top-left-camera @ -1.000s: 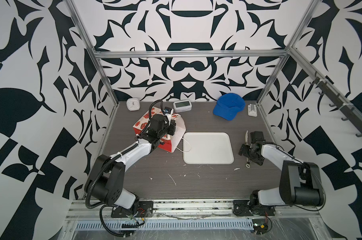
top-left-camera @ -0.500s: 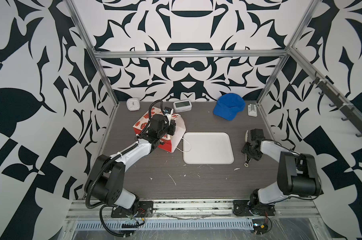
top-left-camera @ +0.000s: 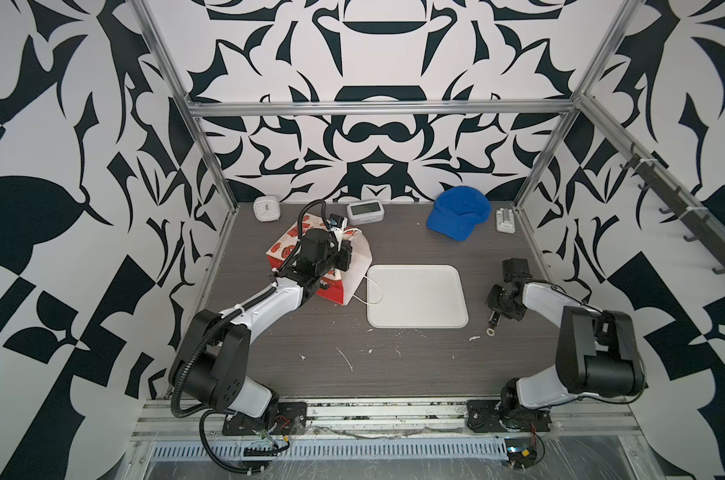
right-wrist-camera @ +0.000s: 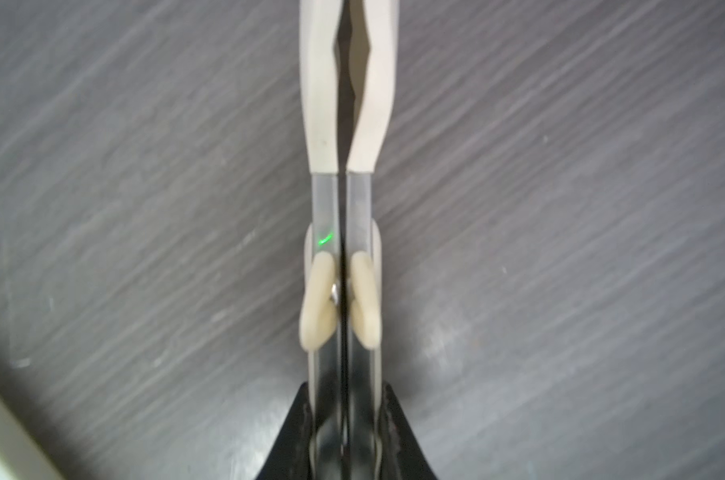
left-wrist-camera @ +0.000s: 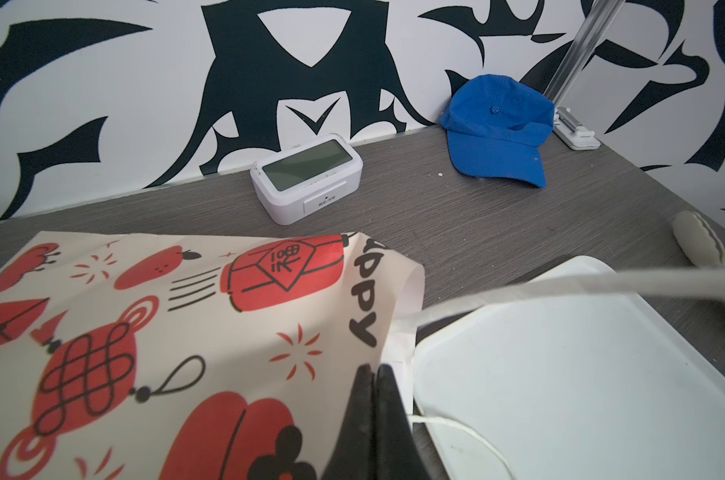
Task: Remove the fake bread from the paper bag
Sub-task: 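Grasp the metal tongs by the handle with the right gripper and lift, then insert the tongs held by the right gripper into the tilted bag opening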
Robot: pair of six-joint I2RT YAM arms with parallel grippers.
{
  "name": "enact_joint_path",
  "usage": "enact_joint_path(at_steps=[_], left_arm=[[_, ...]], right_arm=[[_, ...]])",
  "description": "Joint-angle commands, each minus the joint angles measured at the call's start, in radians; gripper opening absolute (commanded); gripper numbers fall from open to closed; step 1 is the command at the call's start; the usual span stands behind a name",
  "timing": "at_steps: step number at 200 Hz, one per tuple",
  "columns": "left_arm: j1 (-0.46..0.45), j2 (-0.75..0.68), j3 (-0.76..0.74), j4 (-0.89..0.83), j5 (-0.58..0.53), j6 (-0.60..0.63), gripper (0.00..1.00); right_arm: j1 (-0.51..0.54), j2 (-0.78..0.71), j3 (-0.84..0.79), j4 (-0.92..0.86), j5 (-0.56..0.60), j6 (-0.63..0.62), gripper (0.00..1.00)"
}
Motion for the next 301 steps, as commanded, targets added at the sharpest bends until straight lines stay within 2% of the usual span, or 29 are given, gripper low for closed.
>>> enact_joint_path(at_steps=[1, 16, 35, 74, 105, 142, 194, 278, 301], left_arm=[[0.009, -0.032, -0.002, -0.017, 0.018, -0.011, 0.0], [0.009, -0.037, 0.003, -0.027, 0.022, -0.009, 0.0], [0.009, -0.042, 0.007, -0.039, 0.025, -0.006, 0.0], [0.012, -0.069, 0.014, -0.09, 0.023, 0.022, 0.0], [0.019, -0.102, 0.01, -0.125, 0.041, 0.049, 0.0], [0.034, -0.128, 0.009, -0.135, 0.074, 0.044, 0.0], [0.036, -0.125, 0.02, -0.124, 0.134, 0.03, 0.0], [0.035, -0.185, -0.036, -0.131, 0.202, 0.055, 0.0], [0.036, -0.21, -0.061, -0.127, 0.205, 0.058, 0.0]], right_arm=[[0.026, -0.121, 0.012, -0.043, -0.019, -0.052, 0.0], [0.085, -0.161, 0.054, -0.093, -0.041, -0.093, 0.0], [0.192, -0.193, 0.103, -0.12, -0.124, -0.124, 0.0], [0.487, -0.182, 0.206, -0.13, -0.328, -0.168, 0.0], [0.675, -0.192, 0.202, -0.037, -0.471, -0.157, 0.0], [0.808, -0.182, 0.185, 0.052, -0.549, -0.154, 0.0], [0.894, -0.064, 0.168, 0.235, -0.594, -0.105, 0.0], [0.895, 0.111, 0.205, 0.446, -0.625, -0.059, 0.27], [0.886, 0.135, 0.221, 0.468, -0.637, -0.047, 0.3]])
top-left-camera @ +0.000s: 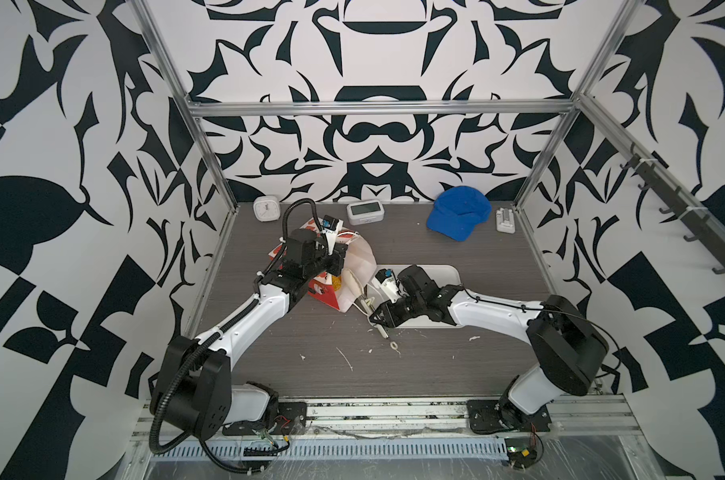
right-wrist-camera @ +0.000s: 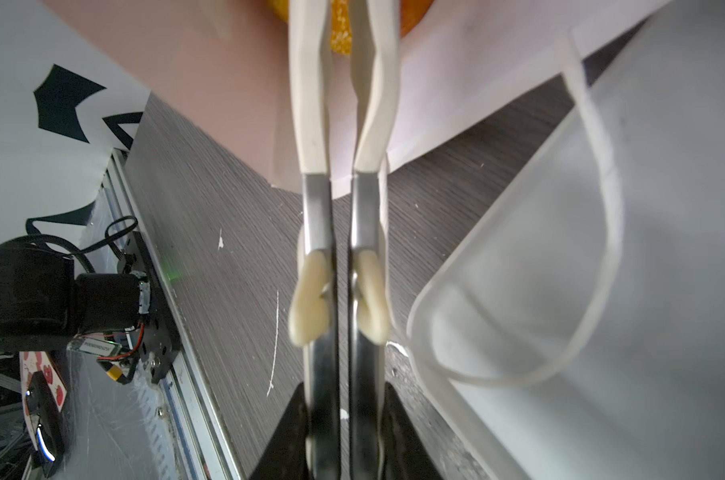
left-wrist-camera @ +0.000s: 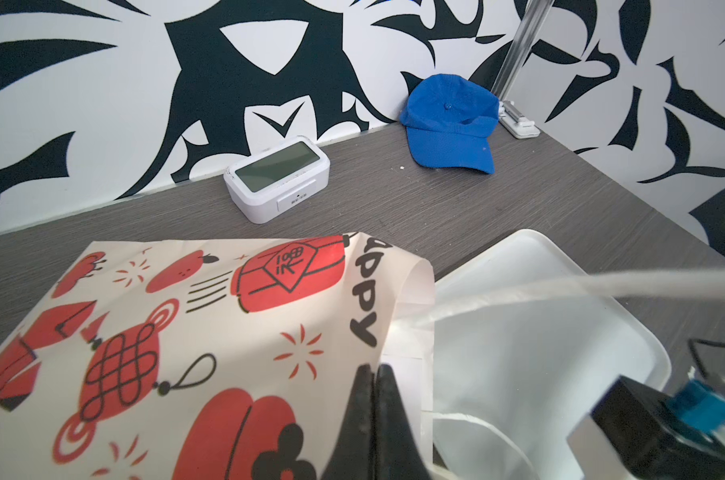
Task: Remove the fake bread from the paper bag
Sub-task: 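Insert the tongs held by the right gripper into the tilted bag opening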
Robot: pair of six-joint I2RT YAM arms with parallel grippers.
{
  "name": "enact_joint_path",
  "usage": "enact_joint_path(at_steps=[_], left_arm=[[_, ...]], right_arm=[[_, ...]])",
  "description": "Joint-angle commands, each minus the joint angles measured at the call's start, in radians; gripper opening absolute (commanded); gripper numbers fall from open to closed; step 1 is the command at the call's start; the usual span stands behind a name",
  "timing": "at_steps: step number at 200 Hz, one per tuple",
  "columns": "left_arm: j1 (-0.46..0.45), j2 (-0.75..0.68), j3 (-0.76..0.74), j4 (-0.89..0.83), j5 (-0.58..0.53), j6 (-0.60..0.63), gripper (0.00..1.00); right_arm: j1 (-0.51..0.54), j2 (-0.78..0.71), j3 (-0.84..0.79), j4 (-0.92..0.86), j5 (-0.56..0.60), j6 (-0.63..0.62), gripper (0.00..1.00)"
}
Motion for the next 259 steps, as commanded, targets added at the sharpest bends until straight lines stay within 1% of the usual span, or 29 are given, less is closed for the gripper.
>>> enact_joint_path(at_steps=[1, 11, 13, 19, 43, 53, 64, 78, 93, 100, 146, 217, 259], left_arm=[[0.002, -0.044, -0.027, 0.004, 0.041, 0.004, 0.0], [0.002, -0.045, -0.032, 0.003, 0.042, 0.004, 0.0], [0.001, -0.068, -0.033, 0.002, 0.042, 0.005, 0.0], [0.001, -0.078, -0.035, -0.003, 0.042, 0.007, 0.0], [0.002, -0.07, -0.031, -0.013, 0.046, 0.007, 0.0], [0.001, -0.069, -0.03, -0.011, 0.049, 0.007, 0.0], [0.002, -0.069, -0.032, -0.01, 0.05, 0.01, 0.0], [0.001, -0.072, -0.032, -0.01, 0.049, 0.014, 0.0], [0.001, -0.072, -0.034, -0.01, 0.049, 0.016, 0.0], [0.001, -0.072, -0.035, -0.01, 0.05, 0.015, 0.0], [0.002, -0.069, -0.042, -0.006, 0.056, 0.011, 0.0], [0.001, -0.063, -0.045, 0.003, 0.057, 0.01, 0.0], [0.002, -0.06, -0.043, 0.01, 0.068, 0.003, 0.0]], right_arm=[[-0.009, -0.006, 0.061, 0.112, -0.04, 0.02, 0.3], [-0.014, 0.001, 0.063, 0.133, -0.052, 0.032, 0.33], [-0.016, 0.002, 0.062, 0.139, -0.055, 0.035, 0.33], [-0.023, 0.006, 0.061, 0.155, -0.068, 0.046, 0.36], [-0.058, 0.022, 0.055, 0.209, -0.127, 0.104, 0.35], [-0.071, 0.028, 0.049, 0.227, -0.164, 0.125, 0.36], [-0.077, 0.031, 0.049, 0.216, -0.189, 0.125, 0.38], [-0.077, 0.03, 0.047, 0.188, -0.192, 0.107, 0.38], [-0.081, 0.031, 0.04, 0.19, -0.204, 0.11, 0.45], [-0.085, 0.031, 0.036, 0.192, -0.21, 0.116, 0.47], [-0.105, -0.001, 0.02, 0.19, -0.226, 0.113, 0.48], [-0.107, 0.012, 0.068, 0.043, -0.265, 0.024, 0.48], [-0.107, 0.027, 0.096, 0.033, -0.307, -0.002, 0.49]])
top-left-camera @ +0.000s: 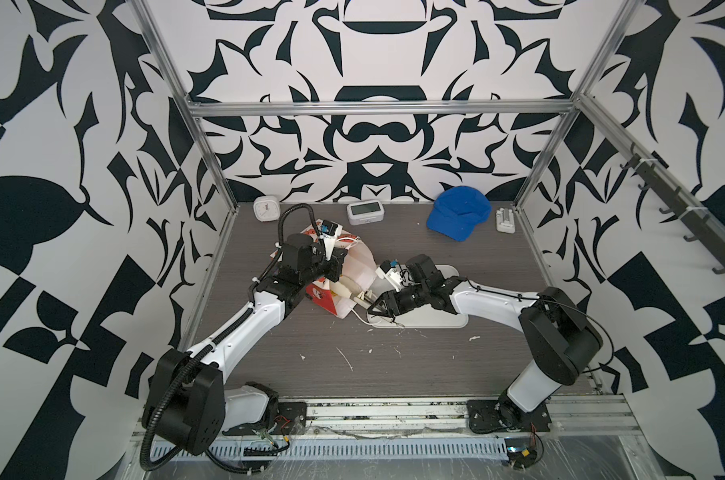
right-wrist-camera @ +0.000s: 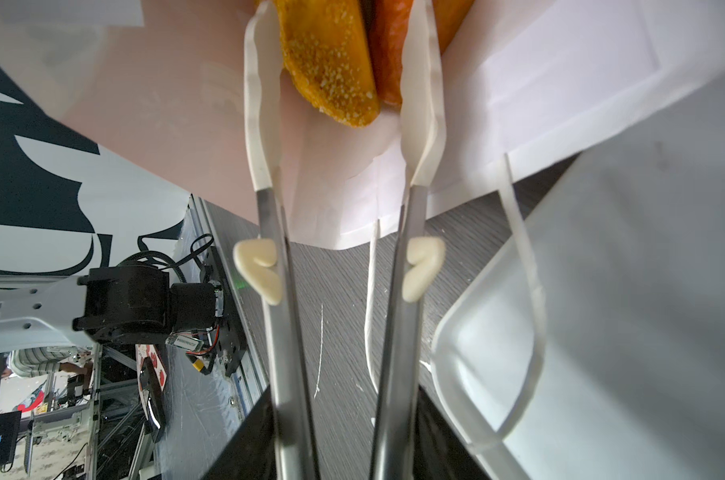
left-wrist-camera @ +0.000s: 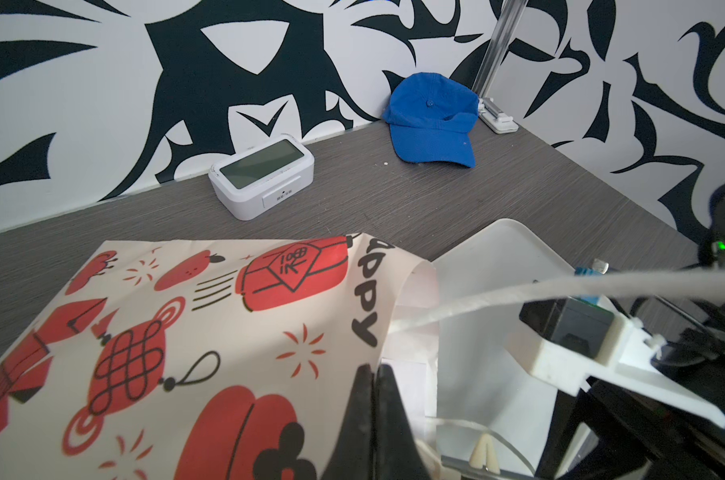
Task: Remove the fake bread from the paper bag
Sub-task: 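Insert the tongs held by the right gripper into the tilted bag opening, then pinch a yellow bread with the tongs and pull it out over the tray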
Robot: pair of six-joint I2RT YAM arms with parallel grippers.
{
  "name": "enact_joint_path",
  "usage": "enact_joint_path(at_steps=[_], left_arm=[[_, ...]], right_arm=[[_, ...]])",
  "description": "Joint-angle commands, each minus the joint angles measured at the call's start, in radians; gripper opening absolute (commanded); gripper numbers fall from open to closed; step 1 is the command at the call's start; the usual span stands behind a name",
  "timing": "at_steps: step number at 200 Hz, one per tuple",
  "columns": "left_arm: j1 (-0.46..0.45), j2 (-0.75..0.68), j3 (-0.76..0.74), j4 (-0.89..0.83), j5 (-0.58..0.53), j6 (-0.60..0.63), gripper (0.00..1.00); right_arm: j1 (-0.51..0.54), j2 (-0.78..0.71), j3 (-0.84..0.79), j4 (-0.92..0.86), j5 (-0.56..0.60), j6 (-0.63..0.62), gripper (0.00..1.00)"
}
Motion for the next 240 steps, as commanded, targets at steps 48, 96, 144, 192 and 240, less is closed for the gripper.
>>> enact_joint_path(at_steps=[48, 96, 144, 192, 240], left_arm=[[0.002, -0.009, -0.008, 0.036, 0.037, -0.01, 0.0], [0.001, 0.028, -0.004, 0.044, 0.04, -0.011, 0.0], [0.001, 0.041, -0.002, 0.057, 0.047, -0.016, 0.0], [0.001, 0.04, -0.011, 0.064, 0.021, -0.016, 0.0], [0.001, 0.041, -0.019, 0.079, -0.018, -0.025, 0.0]], right_arm=[[0.0, 0.023, 0.11, -0.039, -0.085, -0.085, 0.49], [0.004, 0.073, 0.148, -0.085, -0.114, -0.111, 0.5], [0.008, 0.104, 0.188, -0.122, -0.116, -0.147, 0.23], [0.008, 0.053, 0.182, -0.156, -0.089, -0.165, 0.03], [0.004, -0.021, 0.15, -0.214, -0.021, -0.185, 0.0]])
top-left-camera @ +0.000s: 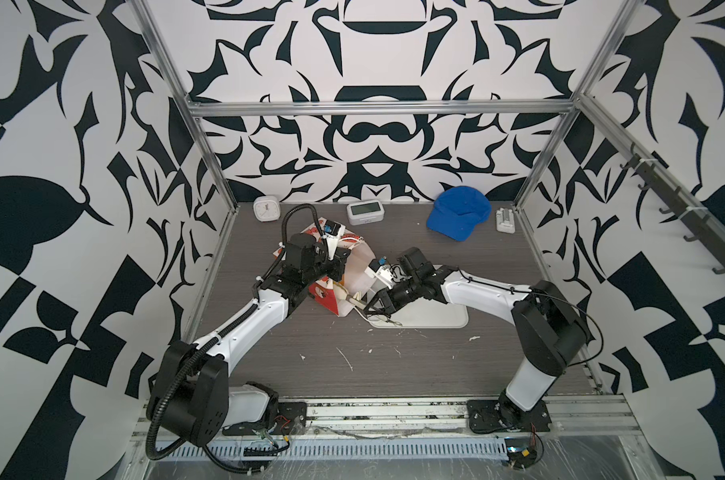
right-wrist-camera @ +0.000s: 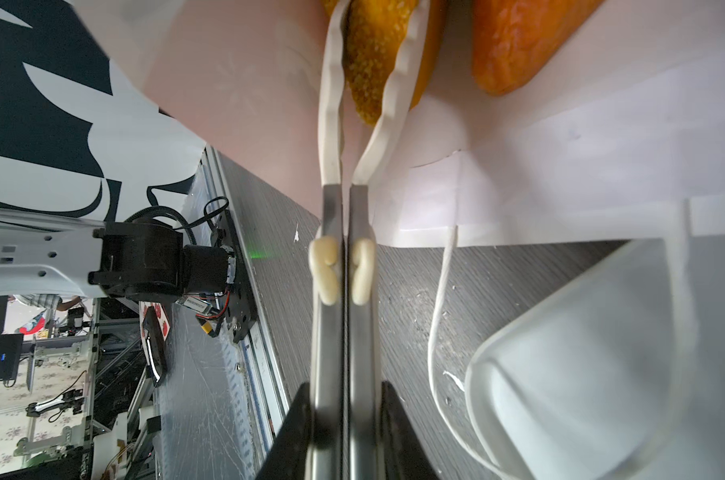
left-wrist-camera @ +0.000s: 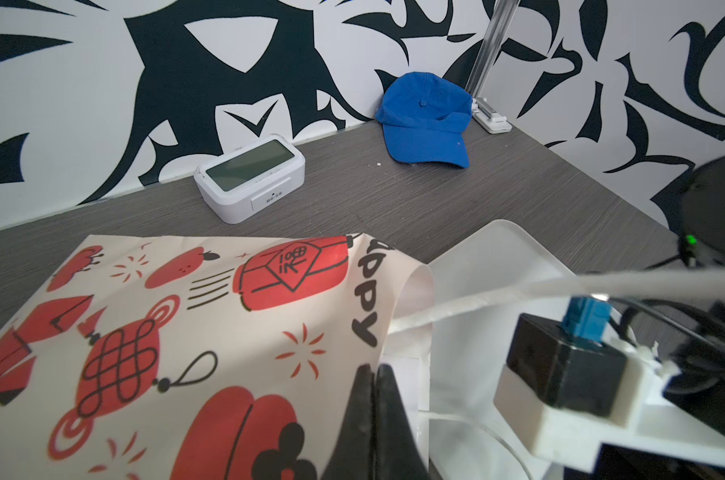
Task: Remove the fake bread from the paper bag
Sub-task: 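Pinch a yellow bread with the tongs and pull it out over the tray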
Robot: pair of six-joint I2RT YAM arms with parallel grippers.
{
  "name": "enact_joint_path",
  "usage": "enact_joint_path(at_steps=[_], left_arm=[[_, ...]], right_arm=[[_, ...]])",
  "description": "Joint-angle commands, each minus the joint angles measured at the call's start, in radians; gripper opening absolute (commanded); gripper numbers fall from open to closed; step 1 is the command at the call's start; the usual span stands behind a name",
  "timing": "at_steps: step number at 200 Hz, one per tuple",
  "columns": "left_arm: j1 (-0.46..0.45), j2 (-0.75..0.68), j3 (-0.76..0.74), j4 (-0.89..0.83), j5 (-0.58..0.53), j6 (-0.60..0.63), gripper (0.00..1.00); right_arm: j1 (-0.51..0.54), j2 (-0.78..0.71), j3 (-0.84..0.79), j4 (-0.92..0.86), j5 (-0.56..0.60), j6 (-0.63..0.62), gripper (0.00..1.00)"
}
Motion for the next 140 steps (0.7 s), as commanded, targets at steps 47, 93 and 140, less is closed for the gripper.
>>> enact_joint_path(at_steps=[47, 93, 140], left_arm=[[0.001, -0.005, -0.033, 0.056, -0.078, -0.024, 0.0], [0.003, 0.0, -0.039, 0.071, -0.132, -0.03, 0.0], [0.015, 0.001, -0.043, 0.092, -0.158, -0.039, 0.0]], right_arm=[[-0.032, -0.204, -0.067, -0.072, 0.126, -0.022, 0.0], [-0.091, -0.347, -0.159, -0.066, 0.148, 0.026, 0.0], [-0.129, -0.476, -0.257, -0.069, 0.166, 0.061, 0.0]])
